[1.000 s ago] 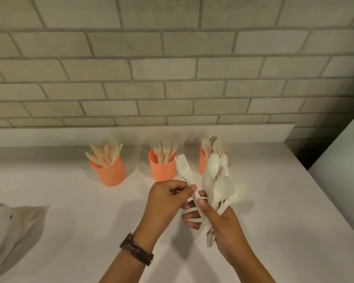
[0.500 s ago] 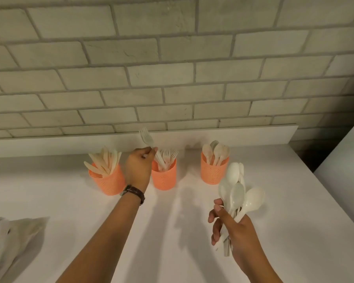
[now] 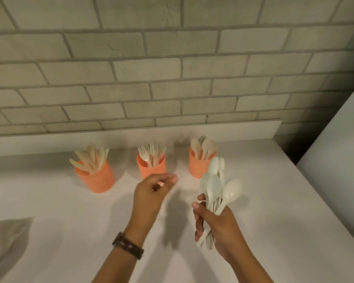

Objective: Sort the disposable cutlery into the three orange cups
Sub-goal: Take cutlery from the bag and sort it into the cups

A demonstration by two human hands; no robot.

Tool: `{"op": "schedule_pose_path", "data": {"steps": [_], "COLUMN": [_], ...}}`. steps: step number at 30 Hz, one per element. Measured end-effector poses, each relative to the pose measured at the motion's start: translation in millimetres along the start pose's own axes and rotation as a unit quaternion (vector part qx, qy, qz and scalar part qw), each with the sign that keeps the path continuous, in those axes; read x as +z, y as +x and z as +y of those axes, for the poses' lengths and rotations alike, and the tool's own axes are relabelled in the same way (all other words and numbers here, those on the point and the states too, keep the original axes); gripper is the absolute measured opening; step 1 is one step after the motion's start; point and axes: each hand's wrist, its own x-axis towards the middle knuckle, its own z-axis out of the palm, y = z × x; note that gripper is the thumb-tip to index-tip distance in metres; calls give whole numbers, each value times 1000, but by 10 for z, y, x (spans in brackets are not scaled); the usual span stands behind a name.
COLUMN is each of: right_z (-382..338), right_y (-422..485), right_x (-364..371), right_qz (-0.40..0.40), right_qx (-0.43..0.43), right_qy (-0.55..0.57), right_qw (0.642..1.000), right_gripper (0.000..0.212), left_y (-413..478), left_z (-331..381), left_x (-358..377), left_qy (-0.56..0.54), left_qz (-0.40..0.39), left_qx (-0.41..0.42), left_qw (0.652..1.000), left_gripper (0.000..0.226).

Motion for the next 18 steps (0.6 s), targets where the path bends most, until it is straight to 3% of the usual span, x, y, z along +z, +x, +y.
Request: {"op": "schedule_pose_path", "data": {"steps": [4, 11, 15, 18], "right_z": [-1, 47, 61, 91], "right_y": [-65, -110, -119, -95], "right_x": [54, 89, 147, 177], "right_qz": [-22, -49, -51, -46], "right_qx": [-16, -12, -18, -14], "right_qy": [-66, -74, -101, -105], "right_qw": [997, 996, 993, 993], "right_gripper": [31, 26, 11, 17], "left_y": [-383, -507, -526, -534], "left_z": [201, 191, 191, 192], "left_x": [95, 70, 4, -12], "left_qy": [6, 90, 118, 148], "left_qz": [-134, -139, -178, -171], "left_qx": [6, -1, -18, -9], "left_qw": [991, 986, 977, 974], "left_gripper": [10, 7, 5, 11]}}
